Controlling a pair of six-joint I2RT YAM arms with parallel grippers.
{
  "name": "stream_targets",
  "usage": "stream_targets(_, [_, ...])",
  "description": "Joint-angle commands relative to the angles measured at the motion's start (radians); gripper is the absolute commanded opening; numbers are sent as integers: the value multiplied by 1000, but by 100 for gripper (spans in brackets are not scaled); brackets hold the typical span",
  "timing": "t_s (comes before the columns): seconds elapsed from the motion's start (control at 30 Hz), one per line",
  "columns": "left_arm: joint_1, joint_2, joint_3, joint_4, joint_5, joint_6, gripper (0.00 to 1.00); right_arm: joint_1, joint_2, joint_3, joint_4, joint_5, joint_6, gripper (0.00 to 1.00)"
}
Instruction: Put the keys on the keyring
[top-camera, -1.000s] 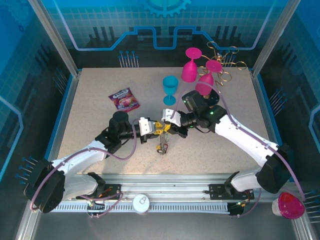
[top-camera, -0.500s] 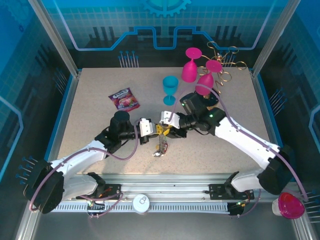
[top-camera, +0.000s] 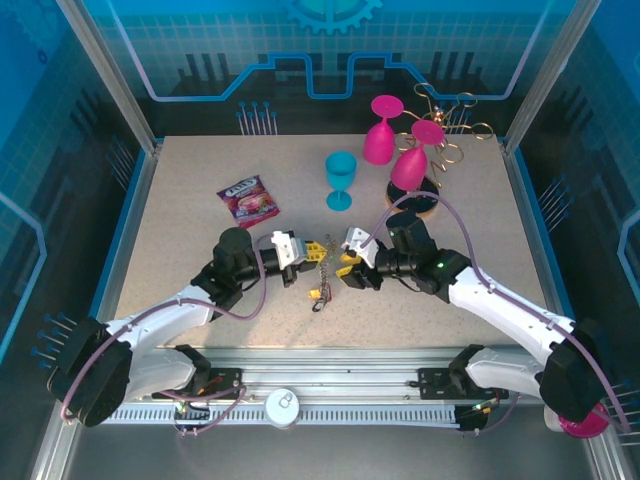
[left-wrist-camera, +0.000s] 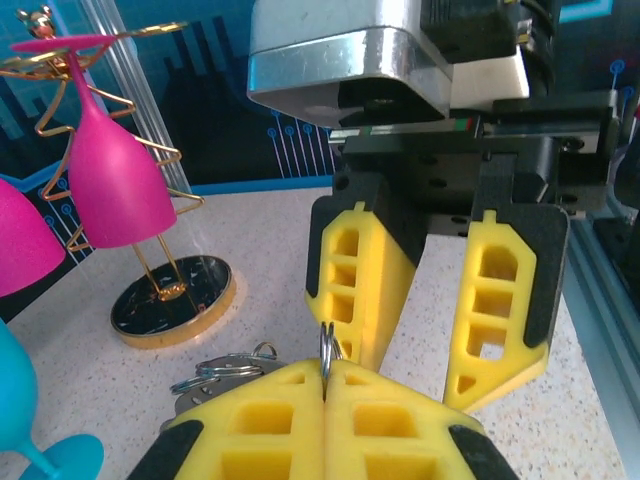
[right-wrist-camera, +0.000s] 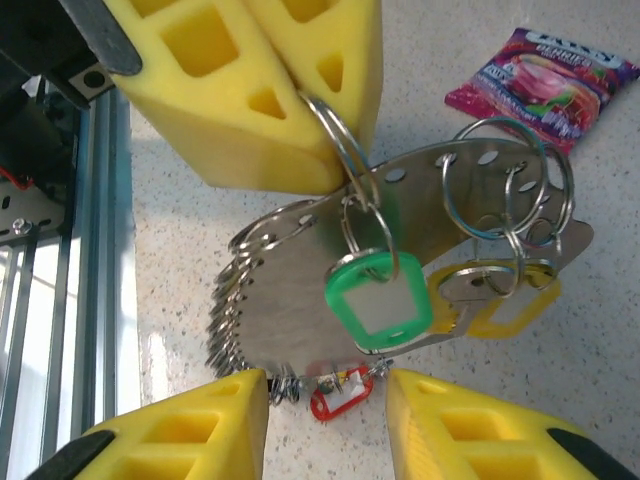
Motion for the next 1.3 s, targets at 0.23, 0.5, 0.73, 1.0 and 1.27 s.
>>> stream_targets(0.23, [-6, 22, -5, 144, 16, -103, 0, 22, 28, -7, 190, -9, 53, 38])
stream_targets(0.5, [-5, 17, -2, 153, 17, -129, 0, 27, 13, -6, 179, 42, 21, 20])
stream_targets(0.73, [-4, 27, 5, 173, 43, -148, 0, 34, 9, 26, 68, 54, -43, 8])
stream_targets(1.0, [2, 33, 13, 198, 96, -166, 0, 62, 89, 123, -32, -37, -93, 5])
stream_targets(1.27, [9, 42, 11, 193, 106, -146, 0, 63, 108, 180, -139, -79, -142, 6])
